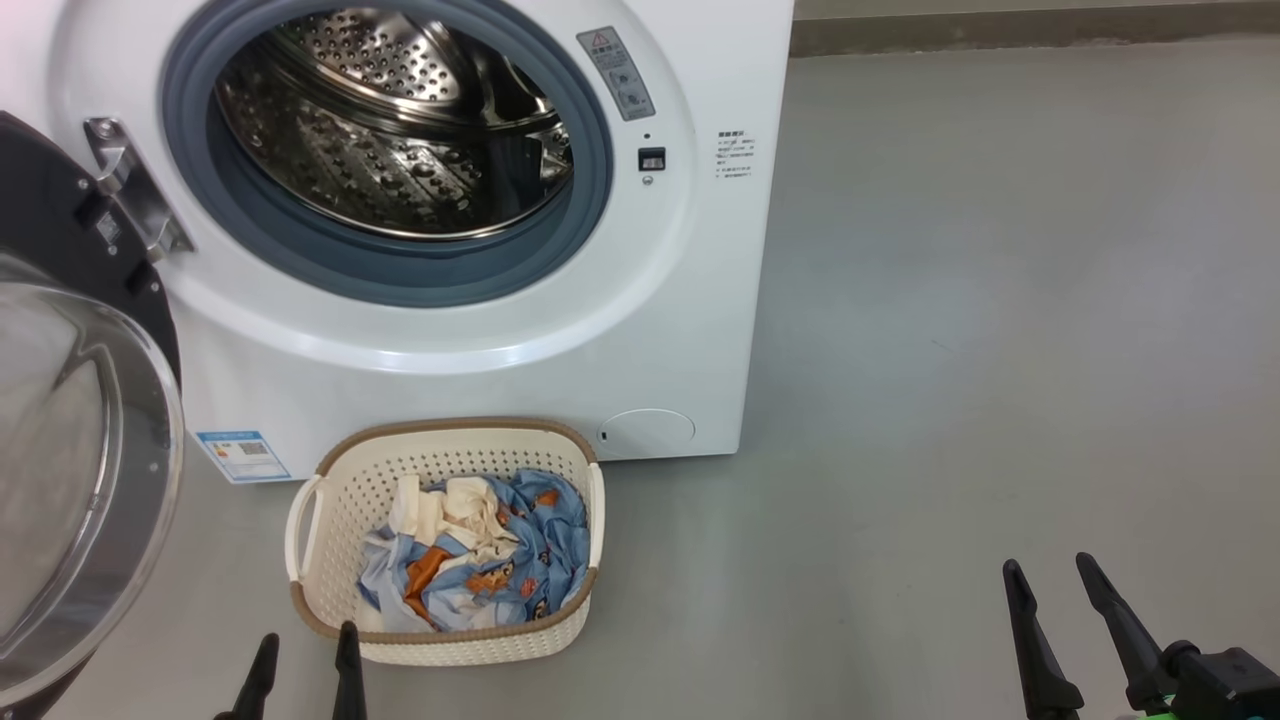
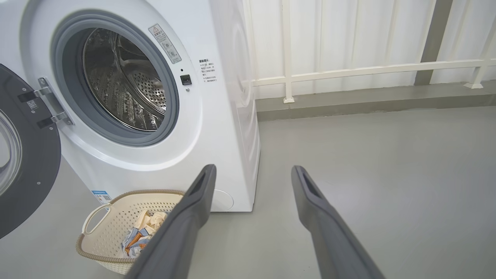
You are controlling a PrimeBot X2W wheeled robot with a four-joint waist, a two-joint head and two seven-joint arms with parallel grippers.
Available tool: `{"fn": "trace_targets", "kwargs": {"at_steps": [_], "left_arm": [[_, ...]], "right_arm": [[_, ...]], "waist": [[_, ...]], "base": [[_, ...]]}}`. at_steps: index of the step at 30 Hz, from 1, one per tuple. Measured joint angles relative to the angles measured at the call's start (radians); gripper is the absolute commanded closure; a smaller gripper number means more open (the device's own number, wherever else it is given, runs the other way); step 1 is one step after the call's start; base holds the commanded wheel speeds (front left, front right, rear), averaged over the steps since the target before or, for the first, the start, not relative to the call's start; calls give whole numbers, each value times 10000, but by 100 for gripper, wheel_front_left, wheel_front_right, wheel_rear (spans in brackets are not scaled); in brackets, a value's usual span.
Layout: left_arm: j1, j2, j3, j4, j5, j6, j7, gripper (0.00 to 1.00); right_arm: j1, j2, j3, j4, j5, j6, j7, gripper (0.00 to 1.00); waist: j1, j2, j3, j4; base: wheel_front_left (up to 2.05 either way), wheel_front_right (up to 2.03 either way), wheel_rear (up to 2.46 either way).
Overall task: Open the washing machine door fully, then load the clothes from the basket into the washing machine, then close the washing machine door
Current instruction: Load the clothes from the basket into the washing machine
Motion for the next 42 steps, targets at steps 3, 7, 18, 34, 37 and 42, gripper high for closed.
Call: {"fn": "trace_targets", "kwargs": {"at_steps": [3, 7, 18, 34, 37, 42], "left_arm": [[0, 0, -13, -8, 0, 0, 0, 0], [0, 2, -21, -31, 0, 0, 0, 0], [0, 4, 113, 73, -40, 13, 0, 0], [-29, 4, 305, 13, 8, 117, 0, 0], [-29, 4, 305, 15, 77, 161, 0, 0], [-27, 2, 301, 13, 77, 196, 0, 0]], "right_arm": [[0, 0, -2, 2, -12, 0, 0, 0], [-2, 0, 2, 2, -12, 0, 0, 0], [-4, -6, 40, 6, -10, 0, 0, 0], [-21, -15, 52, 4, -8, 0, 0, 0], [-22, -13, 56, 4, -8, 0, 0, 0], [-20, -12, 84, 4, -8, 0, 0, 0]], "waist": [[0, 0, 17, 64], [0, 0, 50, 123], [0, 0, 60, 116], [0, 0, 163, 109], [0, 0, 129, 115], [0, 0, 92, 124]], "base": [[0, 0, 0], [0, 0, 0], [19, -19, 0], [105, -115, 10], [40, -40, 0], [1, -1, 0]]}}
